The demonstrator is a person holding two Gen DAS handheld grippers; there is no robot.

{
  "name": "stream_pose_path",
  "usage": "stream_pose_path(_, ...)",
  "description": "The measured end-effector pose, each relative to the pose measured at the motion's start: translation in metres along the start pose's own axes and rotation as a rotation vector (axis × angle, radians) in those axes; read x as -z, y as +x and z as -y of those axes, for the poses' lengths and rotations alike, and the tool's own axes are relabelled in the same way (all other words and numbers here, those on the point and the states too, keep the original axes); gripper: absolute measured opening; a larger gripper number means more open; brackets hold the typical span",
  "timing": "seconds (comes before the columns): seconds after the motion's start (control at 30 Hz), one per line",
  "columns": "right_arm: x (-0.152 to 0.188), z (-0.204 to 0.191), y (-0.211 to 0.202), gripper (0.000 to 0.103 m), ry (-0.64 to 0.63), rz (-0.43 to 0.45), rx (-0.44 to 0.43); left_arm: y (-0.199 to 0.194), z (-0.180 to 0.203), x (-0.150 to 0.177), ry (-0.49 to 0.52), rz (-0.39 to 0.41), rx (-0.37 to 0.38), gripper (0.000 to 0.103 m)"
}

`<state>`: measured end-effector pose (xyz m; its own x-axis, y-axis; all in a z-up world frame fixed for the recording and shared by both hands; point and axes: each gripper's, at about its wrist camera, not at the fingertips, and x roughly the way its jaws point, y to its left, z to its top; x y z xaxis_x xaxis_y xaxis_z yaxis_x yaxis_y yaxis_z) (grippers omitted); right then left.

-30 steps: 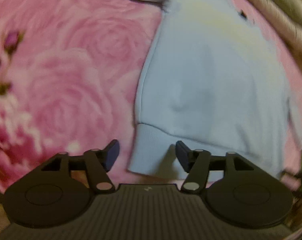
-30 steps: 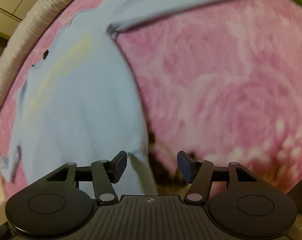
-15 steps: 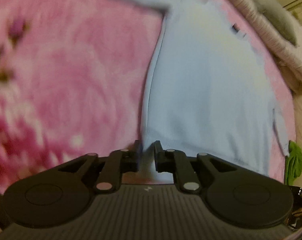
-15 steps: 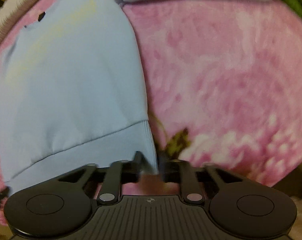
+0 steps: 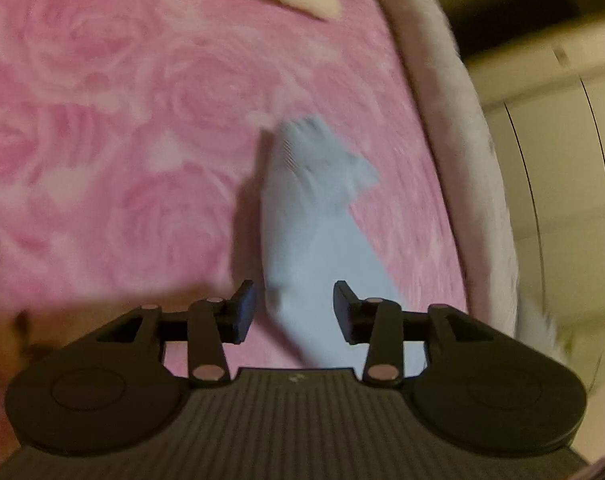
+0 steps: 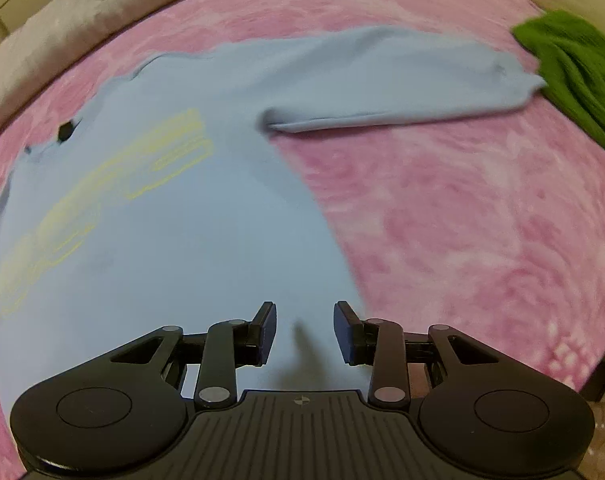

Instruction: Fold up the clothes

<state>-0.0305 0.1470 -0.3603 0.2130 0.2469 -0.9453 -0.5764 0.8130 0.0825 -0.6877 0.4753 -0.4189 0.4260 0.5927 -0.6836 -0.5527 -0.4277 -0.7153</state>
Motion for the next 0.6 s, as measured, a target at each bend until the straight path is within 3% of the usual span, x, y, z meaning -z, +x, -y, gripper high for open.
stream_pose_path(0.1,-0.003,-0.027,0.006,0.036,-0.028,-0.026,-0.018,0.027,-0.014,-0.011,-0.165,-0.012,0.085,0.03)
stream_pose_path(0.13,-0.003,-0.035,0.008,0.036,-0.043,-0.03,-0.02,0.031,-0.014,-0.014,-0.199,0.007,0.107,0.006)
stream_pose_path(0.17,-0.003,-0.044,0.009,0.036,-0.057,-0.034,-0.022,0.03,-0.008,-0.015,-0.185,0.039,0.111,0.005)
stream_pose_path(0.27,-0.006,-0.06,0.011,0.036,-0.087,-0.051,-0.032,0.002,0.041,-0.013,0.111,0.183,0.041,0.005)
stream_pose_path(0.33,-0.007,-0.066,0.012,0.036,-0.091,-0.061,-0.034,-0.019,0.083,0.007,0.487,0.246,-0.035,0.01)
stream_pose_path(0.37,-0.007,-0.069,0.013,0.036,-0.092,-0.067,-0.034,-0.026,0.098,0.017,0.644,0.261,-0.08,0.013)
stream_pose_path(0.43,-0.007,-0.073,0.017,0.036,-0.097,-0.078,-0.032,-0.019,0.095,0.031,0.769,0.208,-0.196,0.017)
stream_pose_path(0.5,-0.007,-0.078,0.02,0.036,-0.101,-0.088,-0.03,-0.007,0.065,0.032,0.719,0.104,-0.329,0.025)
stream_pose_path(0.57,-0.006,-0.083,0.02,0.036,-0.103,-0.096,-0.044,-0.008,0.032,0.019,0.525,0.058,-0.376,0.025)
stream_pose_path(0.6,-0.006,-0.085,0.018,0.036,-0.116,-0.094,-0.055,-0.016,0.022,0.012,0.439,0.079,-0.368,0.024)
